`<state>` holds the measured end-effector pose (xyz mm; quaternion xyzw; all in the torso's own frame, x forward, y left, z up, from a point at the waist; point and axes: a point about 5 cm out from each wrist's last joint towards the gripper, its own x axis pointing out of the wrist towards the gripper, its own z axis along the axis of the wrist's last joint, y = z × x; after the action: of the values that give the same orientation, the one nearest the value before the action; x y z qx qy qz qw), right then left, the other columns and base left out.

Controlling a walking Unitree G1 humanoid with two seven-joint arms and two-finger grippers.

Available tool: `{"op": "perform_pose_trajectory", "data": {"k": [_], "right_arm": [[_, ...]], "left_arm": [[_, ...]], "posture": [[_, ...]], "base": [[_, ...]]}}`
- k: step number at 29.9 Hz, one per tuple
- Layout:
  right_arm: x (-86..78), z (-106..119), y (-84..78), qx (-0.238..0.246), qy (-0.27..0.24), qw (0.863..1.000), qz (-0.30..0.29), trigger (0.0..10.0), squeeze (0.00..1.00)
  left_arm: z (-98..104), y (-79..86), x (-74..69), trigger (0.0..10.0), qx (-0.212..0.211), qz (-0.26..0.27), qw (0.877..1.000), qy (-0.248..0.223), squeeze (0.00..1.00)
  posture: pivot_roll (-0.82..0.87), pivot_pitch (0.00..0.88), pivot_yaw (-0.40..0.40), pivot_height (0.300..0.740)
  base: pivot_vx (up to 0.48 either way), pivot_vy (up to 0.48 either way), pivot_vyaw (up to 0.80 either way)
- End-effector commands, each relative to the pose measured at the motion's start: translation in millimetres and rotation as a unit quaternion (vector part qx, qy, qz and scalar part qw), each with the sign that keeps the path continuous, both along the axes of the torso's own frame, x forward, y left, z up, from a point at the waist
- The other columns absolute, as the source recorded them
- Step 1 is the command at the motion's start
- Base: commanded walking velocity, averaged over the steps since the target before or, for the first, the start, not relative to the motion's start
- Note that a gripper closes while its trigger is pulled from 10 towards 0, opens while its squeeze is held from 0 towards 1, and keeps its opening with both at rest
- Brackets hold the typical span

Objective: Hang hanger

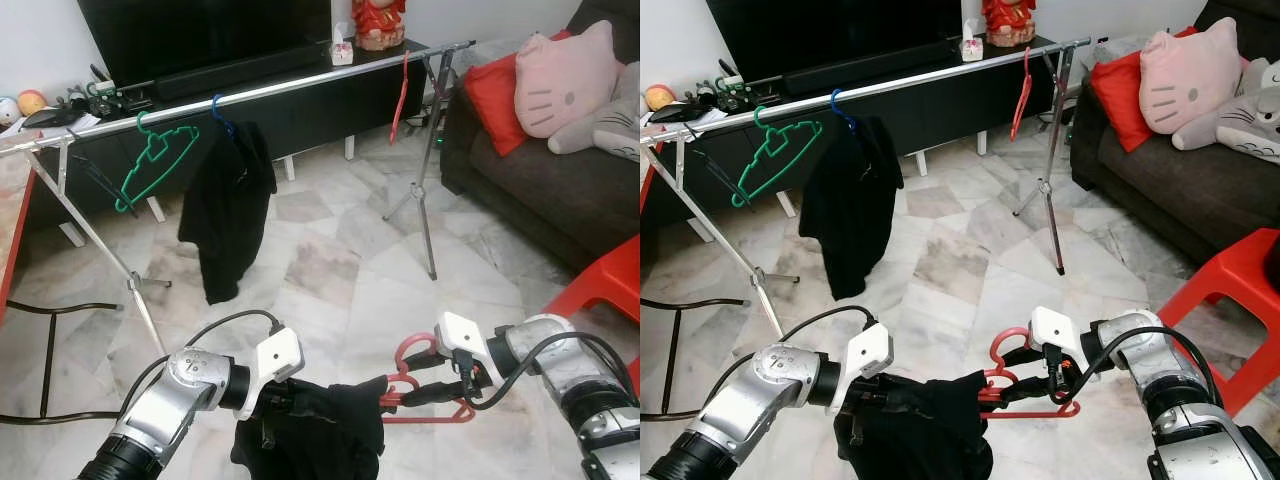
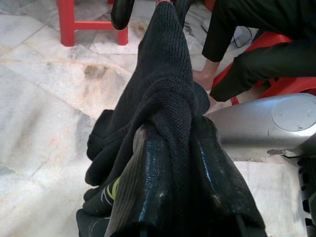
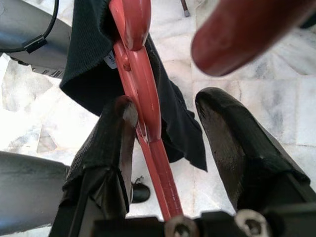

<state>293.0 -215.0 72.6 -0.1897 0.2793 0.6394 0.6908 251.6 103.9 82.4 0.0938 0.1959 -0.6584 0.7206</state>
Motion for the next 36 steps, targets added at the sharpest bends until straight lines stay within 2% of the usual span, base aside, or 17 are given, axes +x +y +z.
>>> {"op": "perform_pose_trajectory", "data": {"k": [1,7,11,12,13,14,15,16,36], "right_arm": [[-3.5,-8,15.9,-0.01,0.015,0.999,0.045,10.0,0.0],[-4.6,-9,17.1,-0.009,0.019,0.999,0.05,10.0,0.0],[-8.4,-12,21.0,0.005,0.047,0.997,0.06,10.0,0.0],[-9.4,-13,20.8,0.005,0.053,0.997,0.061,9.7,0.0],[-10.2,-14,20.6,0.005,0.056,0.997,0.062,5.8,0.0],[-11.4,-15,20.4,0.005,0.061,0.996,0.063,3.3,0.0],[-11.9,-15,20.3,0.006,0.064,0.996,0.063,0.3,0.0],[-12.5,-16,20.3,0.007,0.068,0.996,0.064,0.0,0.0],[-17.9,-21,20.7,0.004,0.087,0.994,0.07,0.0,0.0]], "left_arm": [[25,-21.5,0.2,10.0,-0.056,-0.054,0.996,-0.039,0.0],[26,-22.3,-0.2,10.0,-0.059,-0.059,0.996,-0.039,0.0],[29,-26.4,-0.9,10.0,-0.069,-0.072,0.994,-0.044,0.0],[29,-27.2,-1.0,10.0,-0.072,-0.073,0.994,-0.045,0.0],[29,-27.8,-1.1,10.0,-0.072,-0.073,0.994,-0.045,0.0],[29,-28.8,-1.2,10.0,-0.074,-0.074,0.994,-0.045,0.0],[30,-29.3,-1.4,10.0,-0.075,-0.074,0.993,-0.045,0.0],[30,-30.1,-1.4,10.0,-0.076,-0.074,0.993,-0.045,0.0],[31,-34.0,0.5,10.0,-0.084,-0.071,0.993,-0.051,0.0]], "posture": [[-0.19,0.0,0.055,0.74],[-0.19,0.0,0.054,0.74],[-0.19,0.0,0.053,0.74],[-0.19,0.0,0.052,0.74],[-0.19,0.0,0.052,0.74],[-0.19,0.0,0.052,0.74],[-0.18,0.0,0.05,0.74],[-0.18,0.0,0.05,0.74],[-0.18,0.0,0.047,0.74]], "base": [[0.0,0.0,0.0],[0.0,0.0,0.0],[0.0,0.0,0.0],[0.0,0.0,0.0],[0.0,0.0,0.0],[0.0,0.0,0.0],[0.0,0.0,0.0],[0.0,0.0,0.0],[0.0,0.0,0.0]]}}
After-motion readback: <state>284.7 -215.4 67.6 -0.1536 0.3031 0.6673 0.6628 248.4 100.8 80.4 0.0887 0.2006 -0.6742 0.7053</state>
